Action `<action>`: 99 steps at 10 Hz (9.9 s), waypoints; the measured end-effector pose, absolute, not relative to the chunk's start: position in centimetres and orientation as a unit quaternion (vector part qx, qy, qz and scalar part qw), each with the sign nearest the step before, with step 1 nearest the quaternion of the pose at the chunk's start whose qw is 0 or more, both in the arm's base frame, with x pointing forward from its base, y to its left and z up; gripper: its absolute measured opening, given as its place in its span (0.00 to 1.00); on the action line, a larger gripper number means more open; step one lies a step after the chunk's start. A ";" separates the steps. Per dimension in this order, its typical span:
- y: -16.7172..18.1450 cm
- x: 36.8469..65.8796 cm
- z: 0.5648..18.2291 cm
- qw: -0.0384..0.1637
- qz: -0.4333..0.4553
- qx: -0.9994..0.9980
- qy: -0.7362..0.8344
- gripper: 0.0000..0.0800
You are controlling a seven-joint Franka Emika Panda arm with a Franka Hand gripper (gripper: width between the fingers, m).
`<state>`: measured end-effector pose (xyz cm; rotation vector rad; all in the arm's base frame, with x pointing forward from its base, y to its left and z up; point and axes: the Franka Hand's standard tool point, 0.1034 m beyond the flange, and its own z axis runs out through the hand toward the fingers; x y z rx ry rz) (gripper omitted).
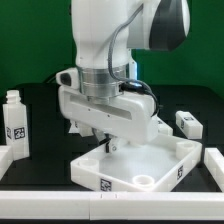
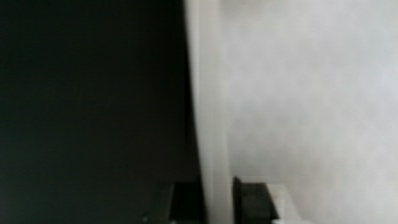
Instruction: Assemble desk
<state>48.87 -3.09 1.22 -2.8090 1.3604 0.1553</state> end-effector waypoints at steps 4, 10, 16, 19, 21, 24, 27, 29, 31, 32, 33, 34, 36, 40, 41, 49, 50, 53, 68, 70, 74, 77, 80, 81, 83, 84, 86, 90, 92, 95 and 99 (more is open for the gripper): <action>-2.6 49.0 1.2 0.027 0.030 -0.791 0.611 0.08; 1.1 51.6 1.1 0.036 0.030 -0.664 0.746 0.08; 1.1 51.6 1.1 0.036 0.030 -0.664 0.746 0.12; 1.1 51.6 1.1 0.036 0.030 -0.664 0.746 0.57; 1.9 51.7 1.0 0.035 0.035 -0.648 0.760 0.79; 2.6 52.2 0.9 0.038 0.036 -0.656 0.753 0.81; 2.7 52.2 0.8 0.037 0.036 -0.657 0.752 0.81; 2.7 52.2 0.8 0.037 0.036 -0.657 0.752 0.64; 2.7 52.2 0.8 0.037 0.036 -0.657 0.752 0.39; 2.8 51.9 0.7 0.035 0.040 -0.657 0.752 0.22; 3.2 51.5 0.6 0.030 0.046 -0.662 0.748 0.22; 4.3 51.3 0.7 0.026 0.053 -0.672 0.738 0.08; 5.3 51.5 0.8 0.025 0.053 -0.678 0.733 0.08; 5.2 51.5 0.7 0.024 0.048 -0.682 0.729 0.08; 5.2 51.5 0.7 0.024 0.047 -0.684 0.727 0.08; 6.9 51.6 4.5 0.050 0.034 -0.844 0.533 0.76; 6.9 51.6 4.5 0.052 0.032 -0.864 0.500 0.80; 8.3 51.7 5.4 0.054 0.018 -0.939 0.339 0.81; 14.5 46.9 6.0 0.069 0.082 -0.991 0.077 0.81; 14.7 46.1 6.5 0.085 0.208 -0.971 0.083 0.81; 13.9 45.9 6.4 0.085 0.333 -0.935 0.084 0.81; 13.8 45.0 6.0 0.068 0.462 -0.878 0.103 0.81; 14.1 45.9 5.4 0.063 0.434 -0.893 0.099 0.81; 15.3 45.1 5.2 0.057 0.441 -0.892 0.084 0.81; 16.8 44.0 4.6 0.050 0.430 -0.899 0.063 0.81; 16.5 44.1 4.7 0.051 0.431 -0.899 0.066 0.81; 16.3 43.9 4.4 0.049 0.432 -0.898 0.071 0.81; 15.5 40.4 3.5 0.035 0.476 -0.875 0.085 0.81; 15.4 40.4 3.5 0.035 0.476 -0.874 0.086 0.81; 15.9 38.9 1.8 0.032 0.476 -0.875 0.085 0.81; 16.3 38.2 1.1 0.026 0.483 -0.870 0.090 0.70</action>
Offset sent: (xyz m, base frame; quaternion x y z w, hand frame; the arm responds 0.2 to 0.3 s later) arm 0.0000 0.0000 0.0000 0.0000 0.0000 0.1938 0.9810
